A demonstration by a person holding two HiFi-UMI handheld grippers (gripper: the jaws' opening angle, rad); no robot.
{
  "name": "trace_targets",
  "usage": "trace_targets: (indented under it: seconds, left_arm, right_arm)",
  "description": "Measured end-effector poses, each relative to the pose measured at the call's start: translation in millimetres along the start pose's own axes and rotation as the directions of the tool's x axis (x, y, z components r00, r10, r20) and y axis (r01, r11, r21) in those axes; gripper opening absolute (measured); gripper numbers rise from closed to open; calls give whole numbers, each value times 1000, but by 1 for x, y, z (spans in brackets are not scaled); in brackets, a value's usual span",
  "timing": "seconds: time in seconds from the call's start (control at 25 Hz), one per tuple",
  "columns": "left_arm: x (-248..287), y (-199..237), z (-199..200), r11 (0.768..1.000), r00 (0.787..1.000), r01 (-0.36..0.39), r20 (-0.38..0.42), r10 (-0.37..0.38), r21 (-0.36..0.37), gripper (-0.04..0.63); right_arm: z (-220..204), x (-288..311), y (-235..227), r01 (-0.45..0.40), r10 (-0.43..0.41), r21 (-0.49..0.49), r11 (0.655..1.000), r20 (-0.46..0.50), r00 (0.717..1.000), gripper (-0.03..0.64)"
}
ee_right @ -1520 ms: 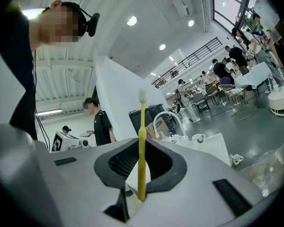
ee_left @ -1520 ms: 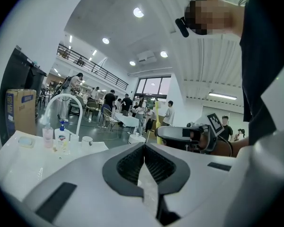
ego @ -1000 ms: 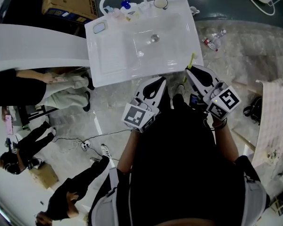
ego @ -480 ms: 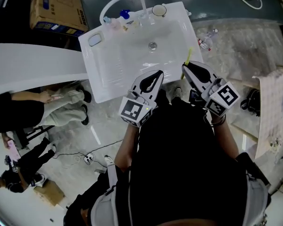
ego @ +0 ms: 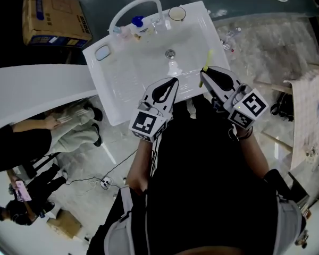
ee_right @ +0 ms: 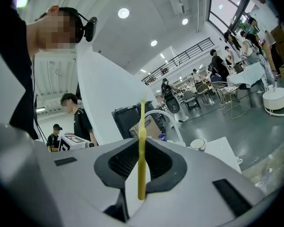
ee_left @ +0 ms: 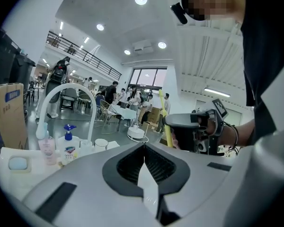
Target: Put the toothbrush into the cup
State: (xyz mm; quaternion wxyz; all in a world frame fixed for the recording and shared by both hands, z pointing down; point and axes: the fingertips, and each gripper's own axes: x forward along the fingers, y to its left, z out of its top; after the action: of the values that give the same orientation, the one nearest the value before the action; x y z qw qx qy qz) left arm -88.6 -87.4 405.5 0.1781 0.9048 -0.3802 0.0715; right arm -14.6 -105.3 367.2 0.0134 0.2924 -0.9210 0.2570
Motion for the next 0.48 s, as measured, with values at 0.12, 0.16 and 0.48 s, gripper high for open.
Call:
trace_targets:
  seconds: [0.12,0.16,0.48]
  left_arm:
    - [11,6,6,1000,1000,-8,13,8,-25,12]
    - [15,8,8,999,1000,-12,16,12,-32,12]
    - [47,16,6,996,999,-44,7,45,-73,12]
  right_arm:
    - [3,8,-11,-15,15,3,1000,-10,1000,49]
    - [4,11,-15,-24,24,3,1000,-12,1000,49]
    - [13,28,-33,-91,91,40,995,-10,996,49]
